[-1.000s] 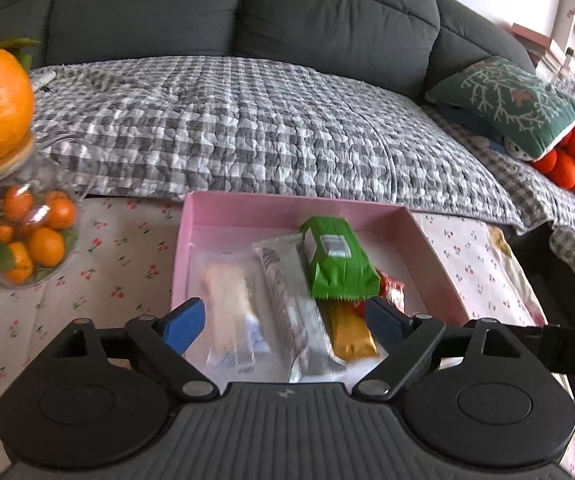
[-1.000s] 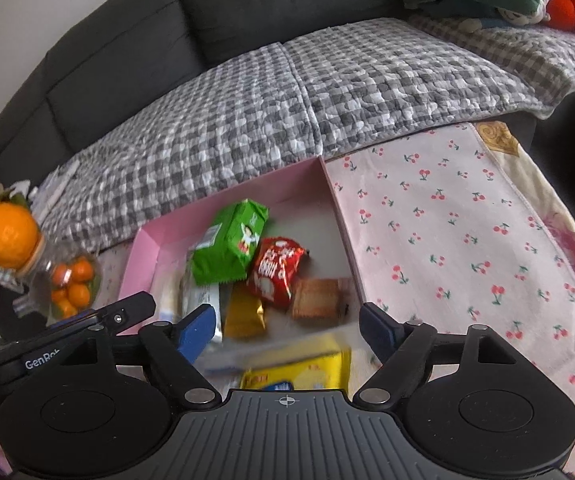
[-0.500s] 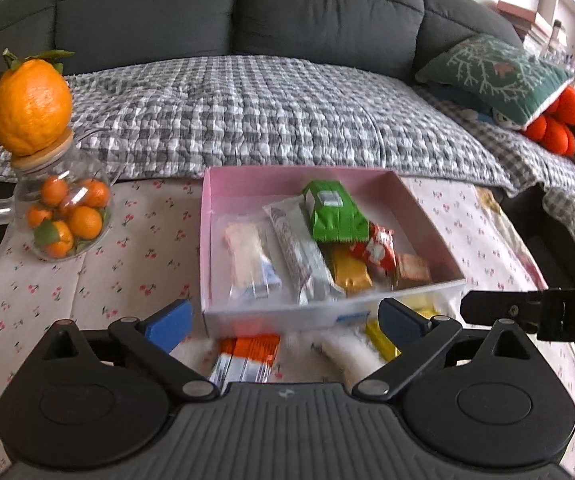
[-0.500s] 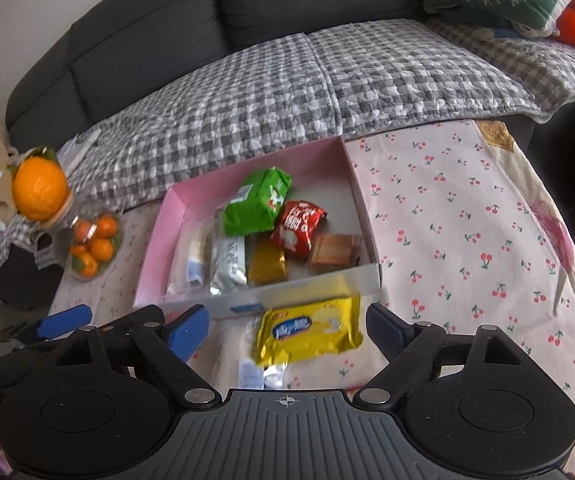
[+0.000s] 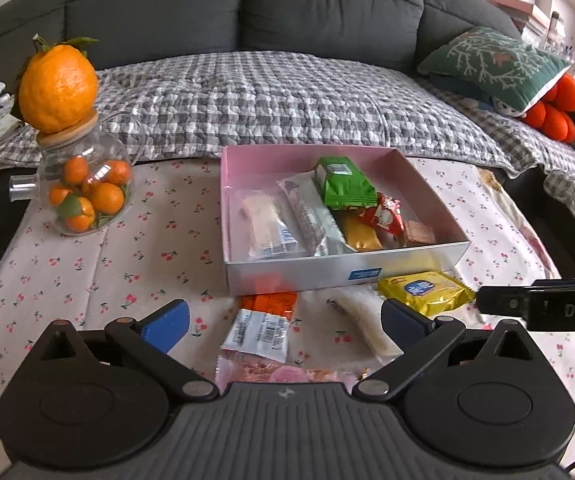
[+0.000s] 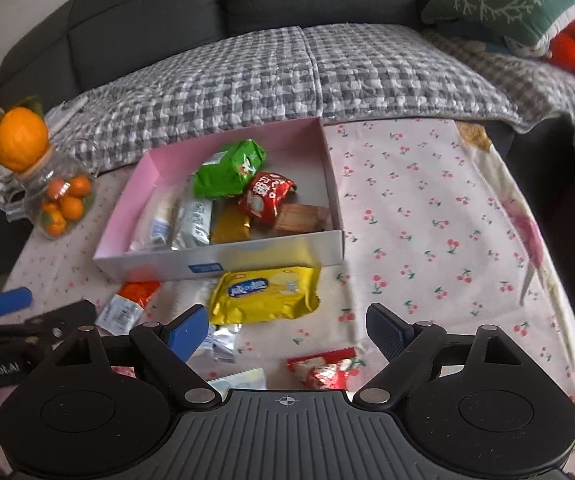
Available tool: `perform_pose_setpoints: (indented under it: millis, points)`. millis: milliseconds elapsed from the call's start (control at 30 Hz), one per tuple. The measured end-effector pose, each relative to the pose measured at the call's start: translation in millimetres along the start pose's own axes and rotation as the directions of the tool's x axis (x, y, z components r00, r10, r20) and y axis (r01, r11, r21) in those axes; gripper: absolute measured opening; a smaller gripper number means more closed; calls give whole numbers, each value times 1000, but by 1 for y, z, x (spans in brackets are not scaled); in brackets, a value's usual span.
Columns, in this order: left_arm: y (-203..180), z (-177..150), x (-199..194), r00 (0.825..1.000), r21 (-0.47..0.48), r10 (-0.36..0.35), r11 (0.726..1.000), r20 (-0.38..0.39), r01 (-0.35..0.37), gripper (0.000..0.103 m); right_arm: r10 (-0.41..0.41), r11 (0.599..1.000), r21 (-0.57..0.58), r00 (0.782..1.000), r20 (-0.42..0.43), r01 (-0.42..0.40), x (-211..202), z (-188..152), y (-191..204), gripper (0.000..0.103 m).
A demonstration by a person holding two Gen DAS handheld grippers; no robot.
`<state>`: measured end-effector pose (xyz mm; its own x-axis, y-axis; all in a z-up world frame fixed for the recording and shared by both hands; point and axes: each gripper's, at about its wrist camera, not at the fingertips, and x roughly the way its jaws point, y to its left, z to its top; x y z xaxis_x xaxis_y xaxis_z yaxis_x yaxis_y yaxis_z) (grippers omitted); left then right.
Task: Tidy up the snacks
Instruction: 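Withdraw both open tools from the box toward the remaining snacks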
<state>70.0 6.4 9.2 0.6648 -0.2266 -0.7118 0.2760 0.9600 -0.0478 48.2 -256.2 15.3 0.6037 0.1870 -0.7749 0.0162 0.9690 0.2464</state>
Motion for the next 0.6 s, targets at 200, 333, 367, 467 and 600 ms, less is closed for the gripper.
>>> perform_pose_setpoints:
  millis: [200, 333, 367, 467, 600]
  points:
    - [2, -11, -3, 1000, 94, 18, 995, 6, -18, 102, -25, 999, -34, 999, 23, 26, -5, -5, -3, 89]
    - [5, -18, -3, 999, 135, 34, 990, 6, -35, 102, -44, 997, -56, 999, 13, 45, -2, -9, -3, 90]
    - [6, -18, -3, 999, 138, 36, 990, 3, -36, 102, -46, 997, -62, 999, 9, 47, -1, -11, -3, 90]
    - [10, -21, -2, 999, 134, 38, 990, -8, -37, 102, -48, 996, -80, 999, -5, 48, 1, -14, -1, 90]
    - [15, -24, 1, 999, 125, 34, 992, -28, -30, 102, -40, 995, -96, 999, -34, 37, 4, -19, 0, 90]
